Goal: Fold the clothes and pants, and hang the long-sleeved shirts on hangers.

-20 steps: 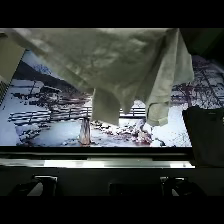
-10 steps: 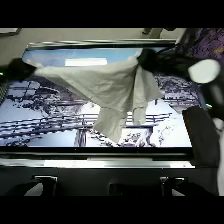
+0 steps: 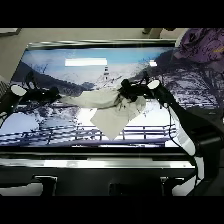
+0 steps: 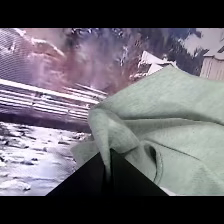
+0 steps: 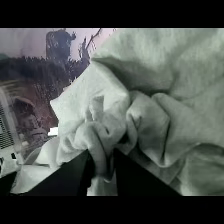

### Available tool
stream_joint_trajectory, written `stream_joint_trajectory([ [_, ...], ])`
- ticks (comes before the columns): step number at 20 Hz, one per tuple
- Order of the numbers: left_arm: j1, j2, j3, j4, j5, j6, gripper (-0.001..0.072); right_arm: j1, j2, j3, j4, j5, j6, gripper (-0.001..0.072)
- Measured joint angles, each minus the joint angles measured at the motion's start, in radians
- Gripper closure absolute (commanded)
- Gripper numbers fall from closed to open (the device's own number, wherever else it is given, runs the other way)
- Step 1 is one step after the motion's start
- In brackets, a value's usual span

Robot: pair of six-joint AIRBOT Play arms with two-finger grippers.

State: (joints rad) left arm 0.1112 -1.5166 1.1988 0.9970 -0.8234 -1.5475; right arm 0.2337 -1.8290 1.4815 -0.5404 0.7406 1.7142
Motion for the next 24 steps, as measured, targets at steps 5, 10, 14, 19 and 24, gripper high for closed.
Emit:
stream_joint_trajectory([
  [5,0.0,-0.036,-0.004,0.0,0.005,-0.001,0.0692,-0.079,0.037,0.003,0.04,0.133,-0.03,0.0251],
  [10,0.0,-0.042,-0.005,0.001,-0.01,-0.001,0.0692,-0.254,0.191,-0.03,-0.135,0.392,-0.084,0.0242],
  [14,0.0,-0.043,-0.005,0.002,-0.021,-0.001,0.0692,-0.302,0.348,-0.274,-0.223,0.472,-0.125,0.0218],
  [19,0.0,-0.043,-0.005,0.002,-0.037,-0.001,0.0692,-0.225,0.448,-0.654,-0.035,0.363,-0.251,0.0208],
  [24,0.0,-0.043,-0.005,0.002,-0.06,-0.002,0.0692,-0.085,0.443,-0.784,0.093,0.201,-0.316,0.0154],
])
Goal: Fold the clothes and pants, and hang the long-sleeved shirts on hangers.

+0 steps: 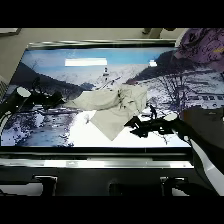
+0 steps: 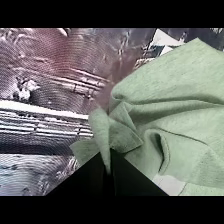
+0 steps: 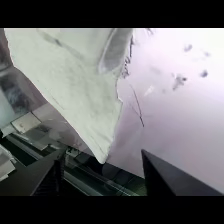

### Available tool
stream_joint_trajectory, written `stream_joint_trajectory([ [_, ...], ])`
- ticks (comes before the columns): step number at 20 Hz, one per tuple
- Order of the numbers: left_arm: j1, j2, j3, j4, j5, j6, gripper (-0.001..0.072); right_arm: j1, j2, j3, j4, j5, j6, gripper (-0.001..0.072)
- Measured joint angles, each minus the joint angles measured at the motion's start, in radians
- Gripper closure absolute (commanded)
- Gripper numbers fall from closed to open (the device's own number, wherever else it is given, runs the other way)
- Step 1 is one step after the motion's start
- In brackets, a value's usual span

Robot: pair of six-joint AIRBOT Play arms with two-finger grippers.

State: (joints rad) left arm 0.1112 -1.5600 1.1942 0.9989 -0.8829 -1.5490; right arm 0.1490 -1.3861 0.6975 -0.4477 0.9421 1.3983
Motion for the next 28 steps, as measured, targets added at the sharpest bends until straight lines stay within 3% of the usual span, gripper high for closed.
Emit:
stream_joint_trajectory([
  [10,0.012,0.0,0.0,0.0,-0.017,0.0,0.0692,0.09,-0.088,-0.027,0.249,-0.18,-0.124,0.018],
  [12,0.02,0.0,0.0,0.0,-0.017,0.0,0.0692,0.092,-0.092,-0.027,0.258,-0.216,-0.134,0.0264],
  [15,0.028,0.0,0.0,0.0,-0.018,0.0,0.0691,0.093,-0.095,-0.028,0.264,-0.254,-0.142,0.0279],
  [16,0.029,-0.001,0.0,0.0,-0.018,0.0,0.0692,0.093,-0.095,-0.027,0.266,-0.265,-0.143,0.0349],
  [18,0.031,-0.001,0.0,0.0,-0.018,0.0,0.0692,0.092,-0.097,-0.028,0.262,-0.282,-0.15,0.0613],
  [19,0.032,-0.001,0.0,0.0,-0.018,0.0,0.0692,0.092,-0.097,-0.029,0.261,-0.291,-0.159,0.067],
  [24,0.039,0.008,0.006,0.001,-0.02,0.0,0.0693,0.092,-0.08,0.013,0.265,-0.236,-0.212,0.0672],
  [28,0.079,0.064,0.057,0.005,-0.029,0.0,0.0694,0.067,0.01,0.172,0.11,-0.171,-0.153,0.0672],
])
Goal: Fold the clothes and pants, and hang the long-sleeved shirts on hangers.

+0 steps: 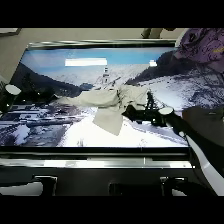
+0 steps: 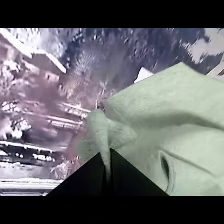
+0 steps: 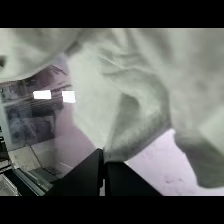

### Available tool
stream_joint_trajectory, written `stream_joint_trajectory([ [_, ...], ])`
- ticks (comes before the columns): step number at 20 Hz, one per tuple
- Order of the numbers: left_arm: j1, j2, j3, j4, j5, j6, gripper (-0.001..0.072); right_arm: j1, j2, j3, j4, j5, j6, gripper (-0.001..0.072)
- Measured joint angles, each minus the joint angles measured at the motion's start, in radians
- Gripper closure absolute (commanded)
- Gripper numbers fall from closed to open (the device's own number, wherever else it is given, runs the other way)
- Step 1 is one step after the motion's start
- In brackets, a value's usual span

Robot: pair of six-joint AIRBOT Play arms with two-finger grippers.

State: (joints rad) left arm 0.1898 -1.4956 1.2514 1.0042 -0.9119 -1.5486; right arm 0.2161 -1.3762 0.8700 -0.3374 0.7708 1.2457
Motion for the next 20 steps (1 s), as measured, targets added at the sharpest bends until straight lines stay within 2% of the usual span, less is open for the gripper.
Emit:
stream_joint_trajectory([
  [7,0.092,0.232,0.248,0.132,-0.062,0.016,0.0693,-0.205,0.279,0.566,-0.452,0.136,0.252,0.0671],
  [10,0.113,0.383,0.32,0.189,-0.081,0.023,0.0693,-0.274,0.399,0.801,-0.605,0.209,0.339,0.0671],
  [13,0.122,0.536,0.347,0.232,-0.098,0.026,0.0693,-0.302,0.497,0.946,-0.743,0.248,0.428,0.0671],
  [17,0.127,0.689,0.359,0.273,-0.103,0.027,0.0693,-0.315,0.56,1.015,-0.823,0.263,0.522,0.0671],
  [20,0.128,0.725,0.362,0.287,-0.047,0.029,0.0693,-0.317,0.537,1.03,-0.821,0.265,0.554,0.0671],
])
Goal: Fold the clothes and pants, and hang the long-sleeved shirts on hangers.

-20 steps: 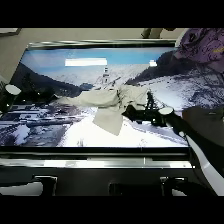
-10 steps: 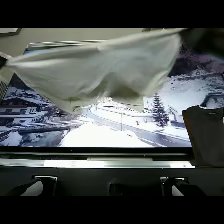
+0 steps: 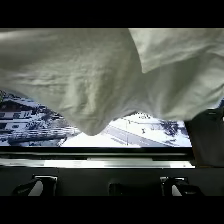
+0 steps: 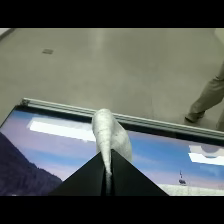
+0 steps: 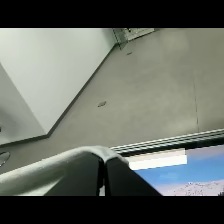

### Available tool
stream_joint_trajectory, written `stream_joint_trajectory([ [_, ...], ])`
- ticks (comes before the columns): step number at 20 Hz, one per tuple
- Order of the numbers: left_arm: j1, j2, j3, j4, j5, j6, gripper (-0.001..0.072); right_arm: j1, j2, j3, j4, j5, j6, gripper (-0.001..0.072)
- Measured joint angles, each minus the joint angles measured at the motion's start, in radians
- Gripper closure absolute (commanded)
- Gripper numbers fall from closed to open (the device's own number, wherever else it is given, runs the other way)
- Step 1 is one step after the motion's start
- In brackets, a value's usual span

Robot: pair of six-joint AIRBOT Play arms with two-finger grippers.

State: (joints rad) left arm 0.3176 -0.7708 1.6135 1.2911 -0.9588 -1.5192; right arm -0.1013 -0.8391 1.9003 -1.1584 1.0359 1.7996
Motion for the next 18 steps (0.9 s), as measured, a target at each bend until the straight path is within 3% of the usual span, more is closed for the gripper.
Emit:
stream_joint_trajectory([
  [5,-0.016,-0.144,-0.001,0.0,0.047,0.0,0.0692,0.004,-0.192,0.006,0.075,0.008,0.009,0.0671],
  [12,-0.07,-0.608,-0.004,0.011,0.09,0.023,0.0693,0.118,-0.688,0.008,0.07,-0.13,-0.016,0.0671],
  [18,-0.105,-0.888,-0.004,0.007,0.142,-0.05,0.0692,0.156,-1.003,0.008,0.064,-0.244,0.089,0.0671],
])
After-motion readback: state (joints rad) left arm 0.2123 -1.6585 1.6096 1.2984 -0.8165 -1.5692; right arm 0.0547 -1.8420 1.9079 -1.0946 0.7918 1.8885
